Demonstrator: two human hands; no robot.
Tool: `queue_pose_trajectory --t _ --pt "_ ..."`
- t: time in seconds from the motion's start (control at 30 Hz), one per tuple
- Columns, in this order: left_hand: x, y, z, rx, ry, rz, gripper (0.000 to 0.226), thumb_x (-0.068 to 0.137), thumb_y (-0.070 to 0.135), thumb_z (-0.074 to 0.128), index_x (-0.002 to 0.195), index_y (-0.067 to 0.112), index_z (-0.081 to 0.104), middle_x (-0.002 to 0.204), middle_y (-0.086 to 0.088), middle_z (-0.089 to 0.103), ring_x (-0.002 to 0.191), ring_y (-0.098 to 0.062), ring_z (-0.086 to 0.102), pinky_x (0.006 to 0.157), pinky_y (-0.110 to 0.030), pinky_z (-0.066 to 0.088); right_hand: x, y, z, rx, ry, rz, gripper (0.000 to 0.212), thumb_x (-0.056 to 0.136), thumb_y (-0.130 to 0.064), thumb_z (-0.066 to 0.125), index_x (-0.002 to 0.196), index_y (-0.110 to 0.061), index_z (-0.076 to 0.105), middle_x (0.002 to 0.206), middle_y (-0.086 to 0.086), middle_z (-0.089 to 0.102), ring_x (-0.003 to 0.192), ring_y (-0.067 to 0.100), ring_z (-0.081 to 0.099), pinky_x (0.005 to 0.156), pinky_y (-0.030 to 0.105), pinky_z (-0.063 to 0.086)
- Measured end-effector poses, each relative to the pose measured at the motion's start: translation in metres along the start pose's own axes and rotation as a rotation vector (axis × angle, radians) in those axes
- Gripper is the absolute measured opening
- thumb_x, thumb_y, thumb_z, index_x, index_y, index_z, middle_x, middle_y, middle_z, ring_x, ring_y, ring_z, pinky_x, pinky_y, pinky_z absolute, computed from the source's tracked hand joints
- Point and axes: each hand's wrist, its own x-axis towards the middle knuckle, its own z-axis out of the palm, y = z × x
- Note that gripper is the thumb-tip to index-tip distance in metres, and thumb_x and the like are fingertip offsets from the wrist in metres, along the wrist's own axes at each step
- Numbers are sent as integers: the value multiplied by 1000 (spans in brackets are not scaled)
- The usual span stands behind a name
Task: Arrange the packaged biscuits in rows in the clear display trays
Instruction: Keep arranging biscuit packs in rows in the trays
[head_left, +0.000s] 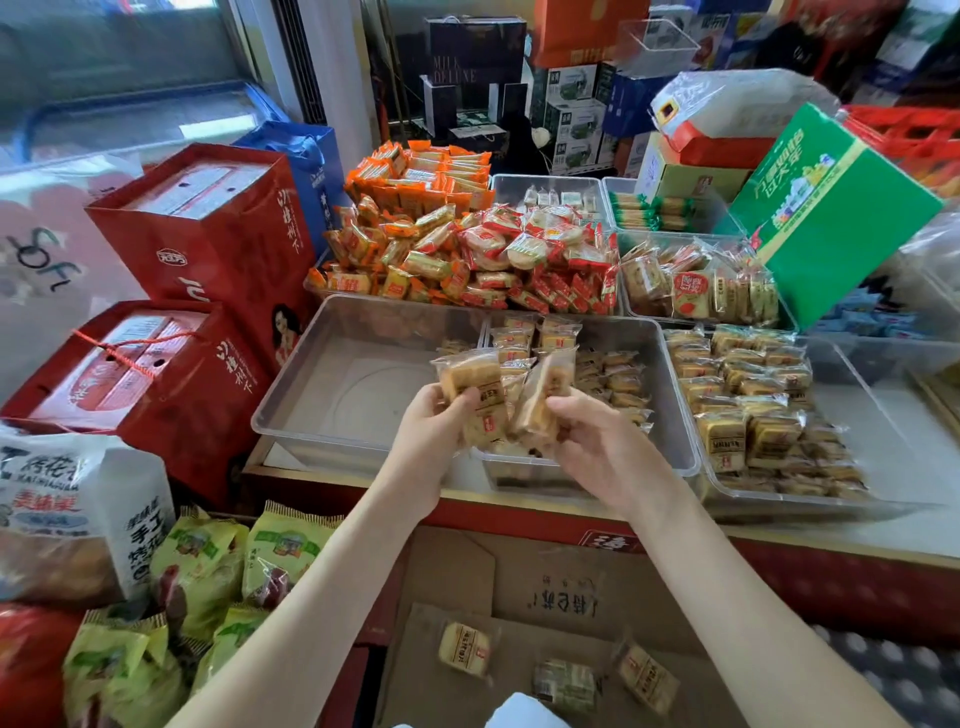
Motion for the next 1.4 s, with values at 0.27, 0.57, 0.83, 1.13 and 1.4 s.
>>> queue_pose_trajectory --t 0.27,0.57,0.83,1.13,1.4 --pt "24 -5 -7 -206 91 -59 17 102 23 49 105 14 64 91 -1 76 95 -19 69 90 -36 51 15 -11 -30 415 -499 -17 69 88 -3 60 147 -2 25 141 25 42 132 39 41 112 50 33" --pt "61 -22 -1 -161 252 -85 18 103 24 48 111 13 58 108 -7 68 98 -18 65 83 -31 51 41 -19 -89 -1528 10 -538 85 78 1 76 134 -35 24 131 4 37 120 10 41 99 23 40" --pt "78 -57 12 66 248 15 20 101 23 51 117 11 52 109 -6 64 103 -19 62 74 -23 47 48 -25 -185 -1538 519 -130 82 77 -9 78 136 -26 24 130 6 27 120 22 37 104 33 34" --pt "92 -71 33 10 177 -25 8 99 22 53 107 22 56 110 -5 67 102 -16 65 79 -24 49 74 -19 -188 -1849 580 84 63 78 -21 79 120 -16 31 121 8 37 111 24 46 89 32 48" --pt "91 -82 36 8 196 -20 9 99 22 53 108 22 56 108 -3 67 100 -13 65 75 -21 48 82 -1 -204 -2370 350 151 65 87 -12 64 143 -11 29 144 12 37 134 27 34 111 38 26"
